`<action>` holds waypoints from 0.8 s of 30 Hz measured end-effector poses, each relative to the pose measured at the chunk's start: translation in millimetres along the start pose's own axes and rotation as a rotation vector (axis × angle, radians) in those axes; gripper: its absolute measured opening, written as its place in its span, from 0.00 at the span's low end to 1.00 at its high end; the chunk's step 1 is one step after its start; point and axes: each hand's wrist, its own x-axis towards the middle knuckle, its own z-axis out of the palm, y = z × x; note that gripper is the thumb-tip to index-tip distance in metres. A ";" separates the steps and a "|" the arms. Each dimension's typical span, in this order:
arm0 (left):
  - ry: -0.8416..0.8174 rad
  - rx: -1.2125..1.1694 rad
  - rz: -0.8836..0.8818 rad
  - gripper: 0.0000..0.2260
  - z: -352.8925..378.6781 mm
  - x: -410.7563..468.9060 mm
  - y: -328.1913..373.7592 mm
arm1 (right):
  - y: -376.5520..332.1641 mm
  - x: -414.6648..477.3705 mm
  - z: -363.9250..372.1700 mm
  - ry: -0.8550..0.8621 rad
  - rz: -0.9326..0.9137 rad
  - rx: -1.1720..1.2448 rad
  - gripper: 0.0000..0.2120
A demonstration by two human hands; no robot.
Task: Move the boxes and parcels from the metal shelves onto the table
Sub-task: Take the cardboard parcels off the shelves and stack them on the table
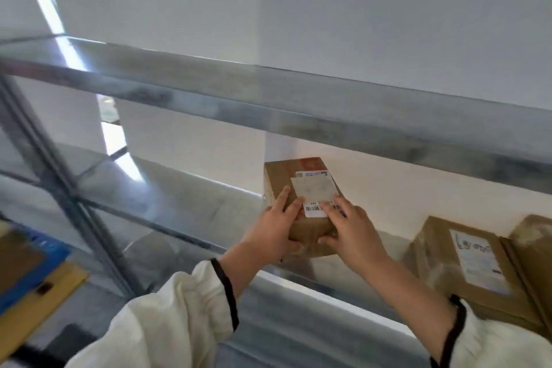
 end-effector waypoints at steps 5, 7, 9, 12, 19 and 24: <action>0.062 0.016 -0.223 0.41 -39.4 -66.6 -88.9 | -108.5 35.6 22.2 -0.021 -0.222 0.057 0.33; 0.082 0.019 -0.311 0.41 -57.0 -99.6 -123.0 | -156.9 44.6 29.4 -0.034 -0.308 0.075 0.33; 0.112 0.025 -0.384 0.41 -74.1 -135.2 -156.4 | -207.0 51.2 36.2 -0.048 -0.394 0.075 0.34; 0.162 0.033 -0.450 0.41 -97.6 -189.6 -205.1 | -282.0 53.2 45.5 -0.063 -0.485 0.090 0.35; 0.207 0.097 -0.657 0.43 -140.4 -311.9 -306.8 | -444.0 35.4 70.7 -0.038 -0.682 0.144 0.33; 0.243 0.108 -0.765 0.43 -158.8 -371.2 -361.0 | -530.5 36.8 87.1 -0.057 -0.789 0.154 0.34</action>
